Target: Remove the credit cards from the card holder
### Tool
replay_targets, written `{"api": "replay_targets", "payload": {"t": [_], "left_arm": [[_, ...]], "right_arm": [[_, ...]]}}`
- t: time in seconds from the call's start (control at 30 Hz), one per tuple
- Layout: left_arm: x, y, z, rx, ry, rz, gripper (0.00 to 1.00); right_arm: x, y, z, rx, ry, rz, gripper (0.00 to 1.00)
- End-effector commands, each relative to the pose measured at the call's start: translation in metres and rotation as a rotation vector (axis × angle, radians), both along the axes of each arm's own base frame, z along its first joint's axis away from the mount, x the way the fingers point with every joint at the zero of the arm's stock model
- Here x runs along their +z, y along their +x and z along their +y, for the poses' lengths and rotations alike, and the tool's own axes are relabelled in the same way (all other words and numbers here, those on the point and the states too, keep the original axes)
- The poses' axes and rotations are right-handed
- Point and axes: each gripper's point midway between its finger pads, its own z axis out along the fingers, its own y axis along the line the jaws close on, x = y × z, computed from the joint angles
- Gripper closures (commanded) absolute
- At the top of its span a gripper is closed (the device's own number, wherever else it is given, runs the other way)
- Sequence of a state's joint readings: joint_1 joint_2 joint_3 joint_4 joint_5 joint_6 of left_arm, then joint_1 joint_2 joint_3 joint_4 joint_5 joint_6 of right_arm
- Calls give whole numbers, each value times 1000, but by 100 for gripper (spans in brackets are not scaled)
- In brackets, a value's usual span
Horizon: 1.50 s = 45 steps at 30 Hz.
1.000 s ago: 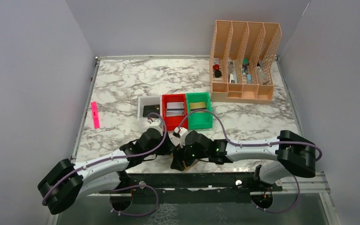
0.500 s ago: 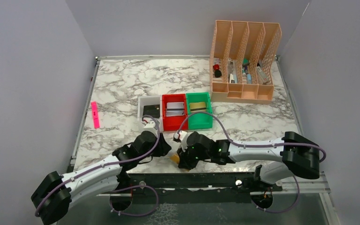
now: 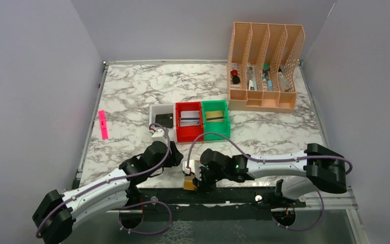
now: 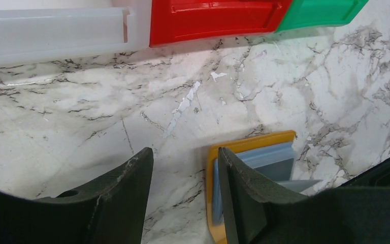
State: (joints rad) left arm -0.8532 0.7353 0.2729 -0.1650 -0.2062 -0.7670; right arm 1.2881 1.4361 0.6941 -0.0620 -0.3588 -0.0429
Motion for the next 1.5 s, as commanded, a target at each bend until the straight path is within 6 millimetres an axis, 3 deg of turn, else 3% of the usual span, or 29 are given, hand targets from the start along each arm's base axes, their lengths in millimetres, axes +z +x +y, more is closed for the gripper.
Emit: {"api": "replay_targets", "payload": {"t": [0.0,0.13,0.27,0.43,0.63,0.83,0.93,1.07,1.17,1.27,1.33,1.43,1.47], "left_arm": [[11,7,-3,5,9,-24,46],[21,4,-21,-88,-36,-49,42],[27,-4,-40,-209,-76,-61,40],[11,-16,-51,-328,-48,-14,38],[-8,-23,-61,-407,-23,44,38],[-6,-26,-72,-495,-19,47,57],[-4,-28,-71,-502,-25,40,66],[0,-33,-70,-505,-54,35,80],[3,-35,-67,-483,-76,31,93],[9,-31,-65,-427,-108,17,99],[13,-28,-63,-387,-133,8,100],[19,-22,-60,-319,-166,-6,100],[20,-19,-58,-293,-171,-8,100]], "right_arm": [[16,-19,-2,266,139,-108,78],[15,-13,-11,382,186,-264,80],[-3,4,-28,432,90,-391,83],[-6,23,-36,417,46,-513,84],[-6,28,-36,406,66,-552,84],[-23,34,-42,388,3,-559,83],[-26,53,-46,293,-41,-620,80],[-17,84,-53,106,-57,-738,58],[-10,96,-58,-7,-59,-760,52],[0,94,-55,-103,-12,-696,45],[12,81,-46,-136,55,-591,43],[39,70,-34,-127,204,-559,37],[53,72,-31,-174,268,-550,31]]}}
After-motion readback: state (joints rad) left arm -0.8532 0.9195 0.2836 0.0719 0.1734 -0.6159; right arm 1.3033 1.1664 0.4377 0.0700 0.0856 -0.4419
